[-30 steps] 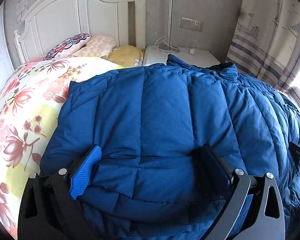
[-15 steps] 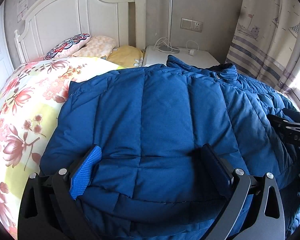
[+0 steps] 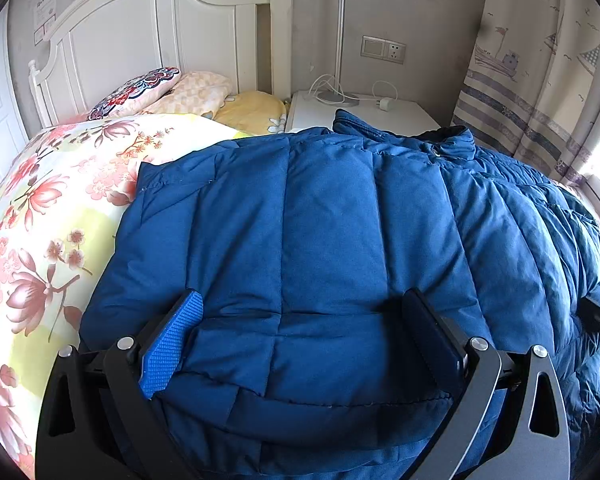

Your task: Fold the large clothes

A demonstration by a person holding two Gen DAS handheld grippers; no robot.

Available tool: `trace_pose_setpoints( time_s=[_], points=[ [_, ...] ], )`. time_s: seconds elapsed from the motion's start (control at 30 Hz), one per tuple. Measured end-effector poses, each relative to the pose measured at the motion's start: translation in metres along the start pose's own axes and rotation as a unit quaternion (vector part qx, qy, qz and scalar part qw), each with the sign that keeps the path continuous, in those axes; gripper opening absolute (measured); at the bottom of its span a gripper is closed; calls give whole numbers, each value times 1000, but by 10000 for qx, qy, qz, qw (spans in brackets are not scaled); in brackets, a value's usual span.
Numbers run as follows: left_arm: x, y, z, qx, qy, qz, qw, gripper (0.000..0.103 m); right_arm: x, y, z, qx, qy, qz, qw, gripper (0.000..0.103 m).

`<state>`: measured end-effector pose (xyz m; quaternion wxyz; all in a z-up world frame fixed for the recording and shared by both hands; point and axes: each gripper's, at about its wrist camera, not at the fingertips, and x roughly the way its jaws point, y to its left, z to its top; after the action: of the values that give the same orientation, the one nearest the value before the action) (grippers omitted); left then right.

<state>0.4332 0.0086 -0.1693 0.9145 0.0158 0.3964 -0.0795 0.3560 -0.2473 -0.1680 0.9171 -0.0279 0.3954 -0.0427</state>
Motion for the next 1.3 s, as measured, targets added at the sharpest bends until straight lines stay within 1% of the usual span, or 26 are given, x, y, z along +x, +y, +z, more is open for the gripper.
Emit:
trace_pose_setpoints(
  time_s=[0.1,0.17,0.23,0.33,0.37,0.43,0.47,0.5,0.57,0.6,0.63,0.67,0.7,0.73,0.77,0.83,0.87,0.9,0.97,1.03,1.07,1.1,1.17,1.2,1.23,1.3],
  points=[
    [0,0,0,-11,0,-14,10000,97,-20,3,-5,122,-255,-122,9995,86],
    [0,0,0,0,-4,-2,10000,97,-15,2,-15,98,-118,-100,9998,86],
    [1,1,1,7,5,-2,10000,97,-7,0,-20,99,-35,65,9999,87],
    [-7,-2,5,62,47,107,9999,96,-13,1,-11,-71,204,91,9997,87],
    [-19,-4,11,-10,-36,-36,10000,96,-18,0,-6,-48,163,114,9998,87],
    [-37,-12,25,-38,-299,-335,9990,96,-32,-1,10,-58,-241,156,9996,87],
    [-43,-24,39,130,-385,-384,9984,96,-33,0,18,-92,-331,96,9994,87],
    [-42,-33,48,290,-368,-360,9983,96,-29,2,32,-130,-367,51,9992,87],
    [-25,-51,68,586,-141,-274,9978,97,-15,6,55,-196,-348,186,9990,86],
    [-12,-55,73,611,33,-229,9979,97,0,11,65,-288,-220,189,9992,83],
    [3,-58,74,627,250,-182,9976,97,12,16,69,-376,-59,174,9991,79],
    [24,-62,70,708,575,-142,9957,97,28,20,70,-496,174,206,9984,78],
    [37,-64,64,815,732,-89,9939,99,43,24,66,-623,450,235,9968,79],
    [44,-65,58,923,736,-28,9930,99,53,27,62,-734,537,262,9955,81],
    [44,-65,54,967,628,-69,9933,99,54,27,58,-784,447,290,9955,81],
    [39,-59,61,956,774,-277,9920,99,51,23,60,-795,478,476,9946,81],
    [32,-53,70,898,763,-461,9920,99,47,20,63,-838,498,581,9935,81],
    [26,-45,79,819,662,-534,9930,99,41,13,72,-884,417,649,9931,81],
    [18,-25,104,595,442,-459,9962,99,35,-6,86,-799,170,549,9951,81],
    [25,2,129,290,358,-178,9988,99,39,-38,106,-485,19,384,9981,81],
    [36,13,138,176,453,-55,9988,99,46,-49,112,-372,75,301,9988,81],
    [53,28,142,33,672,53,9977,99,61,-67,116,-203,246,174,9993,81],
    [80,44,141,-124,1009,182,9947,98,85,-86,111,-38,603,80,9981,80],
    [94,49,134,-164,1224,148,9922,98,99,-93,104,21,821,181,9965,80],
    [104,51,128,-183,1369,22,9904,98,105,-97,98,68,852,390,9956,80],
    [107,50,124,-172,1380,-54,9903,98,105,-102,96,99,848,547,9948,80]
  ],
)
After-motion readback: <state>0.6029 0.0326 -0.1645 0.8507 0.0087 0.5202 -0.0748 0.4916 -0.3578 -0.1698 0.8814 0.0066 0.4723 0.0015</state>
